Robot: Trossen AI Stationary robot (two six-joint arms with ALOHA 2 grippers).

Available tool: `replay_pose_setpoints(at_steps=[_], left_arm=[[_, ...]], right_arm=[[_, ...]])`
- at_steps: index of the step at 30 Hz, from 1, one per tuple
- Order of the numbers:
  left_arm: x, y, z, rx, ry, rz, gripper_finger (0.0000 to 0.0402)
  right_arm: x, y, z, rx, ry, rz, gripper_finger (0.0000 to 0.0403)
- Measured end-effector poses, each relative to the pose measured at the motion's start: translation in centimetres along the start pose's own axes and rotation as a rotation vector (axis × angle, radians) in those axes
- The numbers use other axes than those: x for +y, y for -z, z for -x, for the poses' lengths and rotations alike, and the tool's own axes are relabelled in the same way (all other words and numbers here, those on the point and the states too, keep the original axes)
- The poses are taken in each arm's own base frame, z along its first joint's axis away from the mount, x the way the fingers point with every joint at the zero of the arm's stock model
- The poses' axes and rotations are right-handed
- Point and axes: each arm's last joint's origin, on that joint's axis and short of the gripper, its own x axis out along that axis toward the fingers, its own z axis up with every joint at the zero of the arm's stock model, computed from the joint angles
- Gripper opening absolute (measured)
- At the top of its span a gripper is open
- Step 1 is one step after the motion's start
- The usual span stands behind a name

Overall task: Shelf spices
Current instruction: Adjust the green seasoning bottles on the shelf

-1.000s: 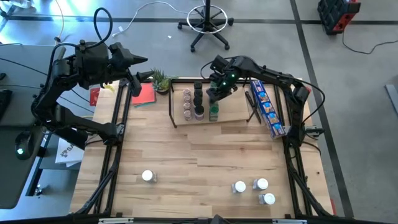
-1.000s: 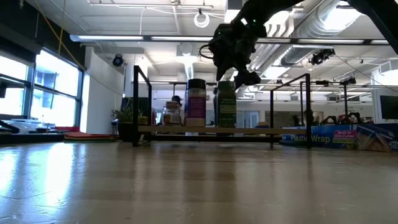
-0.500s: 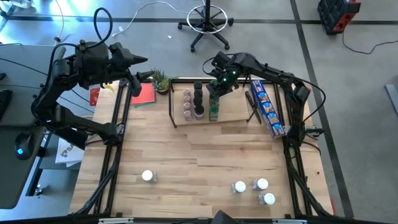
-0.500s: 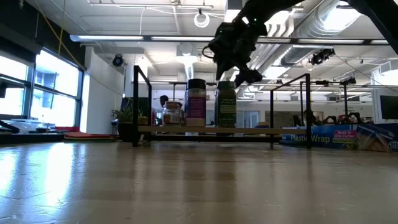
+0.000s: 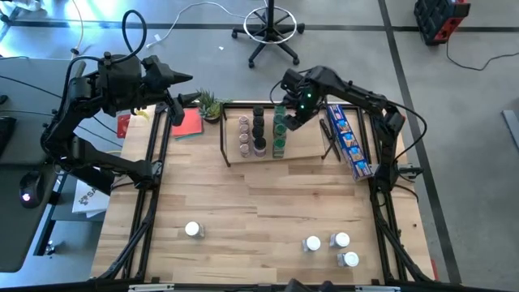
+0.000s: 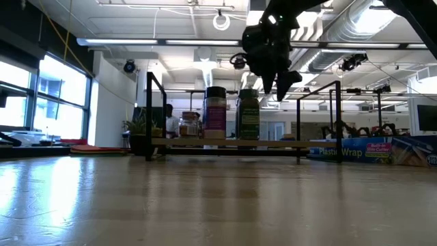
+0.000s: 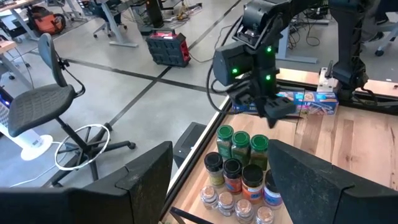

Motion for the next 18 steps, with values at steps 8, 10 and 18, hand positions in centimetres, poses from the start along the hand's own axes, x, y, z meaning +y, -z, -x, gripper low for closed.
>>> replay_pose_setpoints(at_steps=[8,10,18], left_arm=[[0.0,0.0,0.0,0.0,-0.002,-0.01,0.0259],[0.0,0.0,0.0,0.0,-0.002,-0.01,0.0259],[0.0,0.0,0.0,0.0,-0.003,-0.011,0.0259]], right_arm=[[-0.2,-0.7,-0.5,-0.051,0.061,-0.06,0.0171],[-0.2,-1.0,-1.1,-0.036,0.068,-0.071,0.0146],[0.3,-1.6,-3.2,0.015,0.077,-0.087,0.0053]])
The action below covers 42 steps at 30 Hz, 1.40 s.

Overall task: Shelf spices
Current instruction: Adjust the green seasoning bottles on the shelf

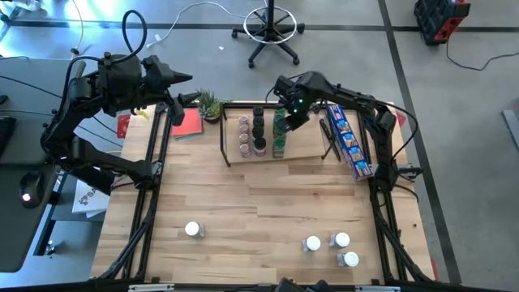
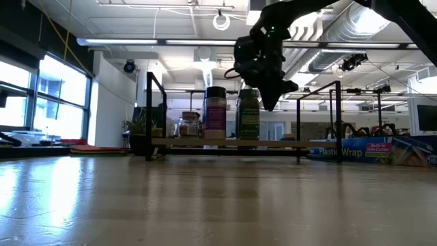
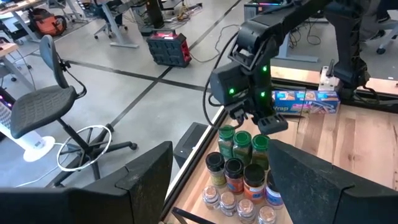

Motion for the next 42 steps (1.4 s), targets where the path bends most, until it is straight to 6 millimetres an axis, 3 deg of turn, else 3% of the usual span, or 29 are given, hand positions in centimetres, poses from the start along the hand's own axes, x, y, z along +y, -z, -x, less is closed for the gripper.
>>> replay_pose_setpoints(at_steps=[9,28,34,42], left_arm=[[0.0,0.0,0.0,0.0,0.0,0.0,0.0259],[0.0,0.0,0.0,0.0,0.0,0.0,0.0259],[0.0,0.0,0.0,0.0,0.0,0.0,0.0259],[0.0,0.0,0.0,0.0,0.0,0.0,0.0259]], right_arm=[[0.2,-0.1,0.0,0.009,-0.068,-0.004,0.0004],[1.1,-0.2,0.0,0.02,-0.204,0.011,0.0003],[0.9,-0.2,0.1,0.007,-0.172,-0.013,0.0003],[0.5,2.1,3.6,-0.07,-0.047,0.011,0.0003]])
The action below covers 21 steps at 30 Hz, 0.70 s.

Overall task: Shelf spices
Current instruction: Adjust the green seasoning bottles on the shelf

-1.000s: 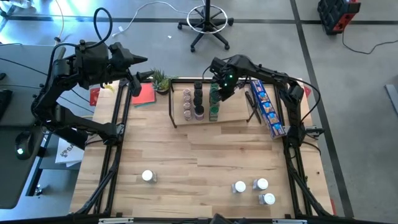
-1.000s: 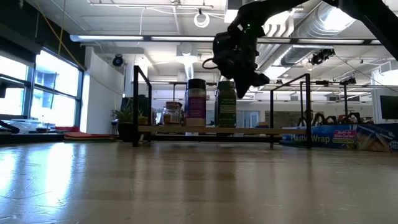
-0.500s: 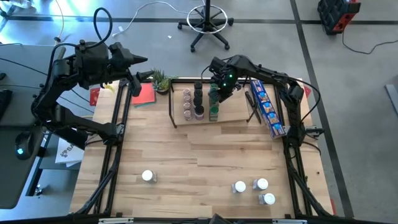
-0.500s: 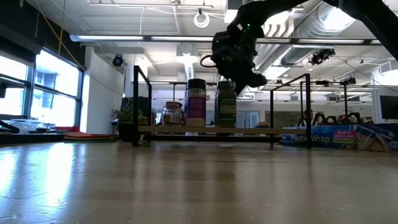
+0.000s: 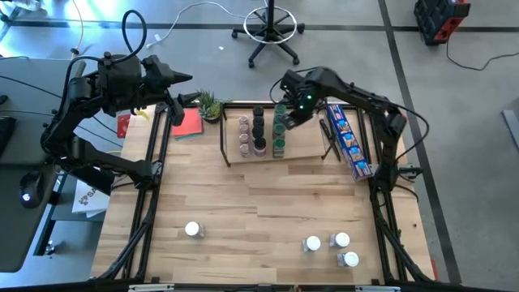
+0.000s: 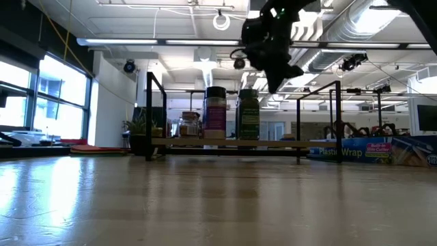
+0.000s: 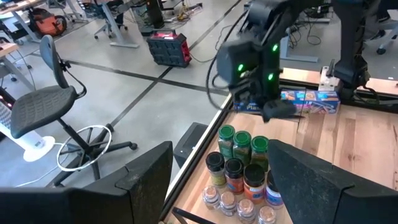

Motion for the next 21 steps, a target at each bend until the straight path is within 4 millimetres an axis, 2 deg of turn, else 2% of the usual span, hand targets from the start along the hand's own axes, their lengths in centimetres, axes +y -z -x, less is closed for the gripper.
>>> replay_pose_setpoints(at_steps=[4,7,10,12,16,21], left_arm=[[0.0,0.0,0.0,0.0,0.0,0.0,0.0259],[0.0,0.0,0.0,-0.001,-0.001,0.001,0.0259],[0.0,0.0,0.0,0.0,0.0,0.0,0.0259],[0.0,0.0,0.0,0.0,-0.001,0.0,0.0259],[0.0,0.0,0.0,0.0,-0.001,0.0,0.0259],[0.0,0.0,0.0,0.0,-0.001,0.0,0.0259]], right_arm=[[1.5,2.3,2.7,-0.061,0.027,0.133,0.0003],[4.0,4.2,4.0,-0.111,-0.005,0.27,0.0003],[7.0,6.2,4.3,-0.142,-0.035,0.406,0.0003],[9.0,7.4,4.0,-0.151,-0.059,0.464,0.0003],[12.8,8.9,2.1,-0.157,-0.072,0.597,0.0003],[15.9,8.8,-2.1,-0.168,0.026,0.724,0.0002]])
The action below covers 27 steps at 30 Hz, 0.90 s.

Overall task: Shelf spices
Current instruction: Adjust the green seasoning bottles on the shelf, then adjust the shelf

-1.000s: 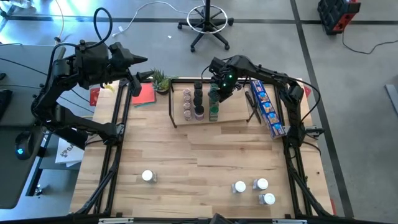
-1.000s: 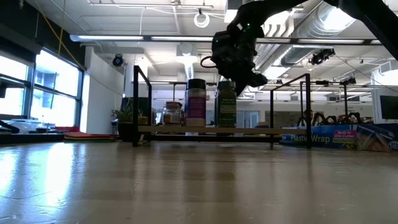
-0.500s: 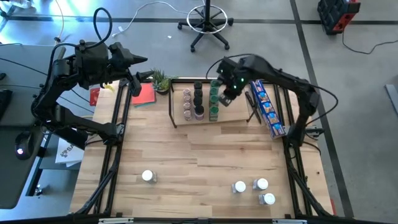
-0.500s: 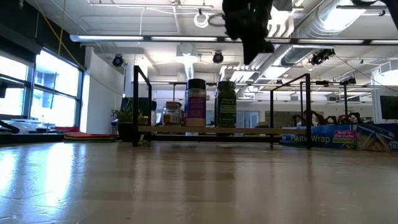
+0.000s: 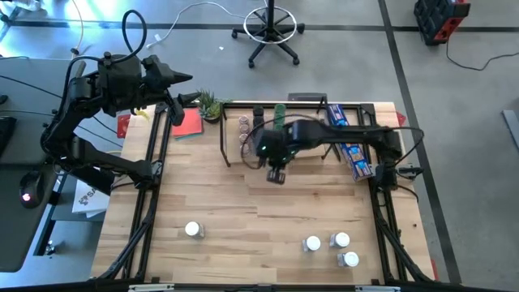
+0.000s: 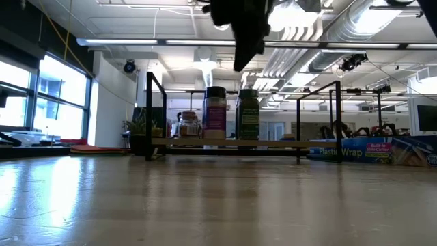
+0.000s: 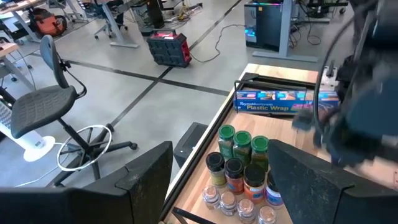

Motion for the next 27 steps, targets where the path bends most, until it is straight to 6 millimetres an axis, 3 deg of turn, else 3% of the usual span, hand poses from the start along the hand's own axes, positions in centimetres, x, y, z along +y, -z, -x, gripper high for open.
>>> replay_pose_setpoints(at_steps=[5,8,18,27], left_arm=[[0.0,0.0,0.0,0.0,0.001,0.0,0.0259],[0.0,0.0,0.0,0.0,0.002,0.0,0.0259],[0.0,0.0,0.0,0.0,0.004,0.0,0.0259],[0.0,0.0,0.0,0.0,0.004,0.0,0.0259]], right_arm=[[-0.2,-0.9,-3.8,0.041,0.041,0.019,0.0],[-1.0,-1.0,-4.5,0.051,0.137,0.007,0.0],[-4.1,-0.5,-4.3,0.127,0.251,-0.047,0.0],[-4.3,-0.5,-2.7,0.073,0.243,-0.04,0.0]])
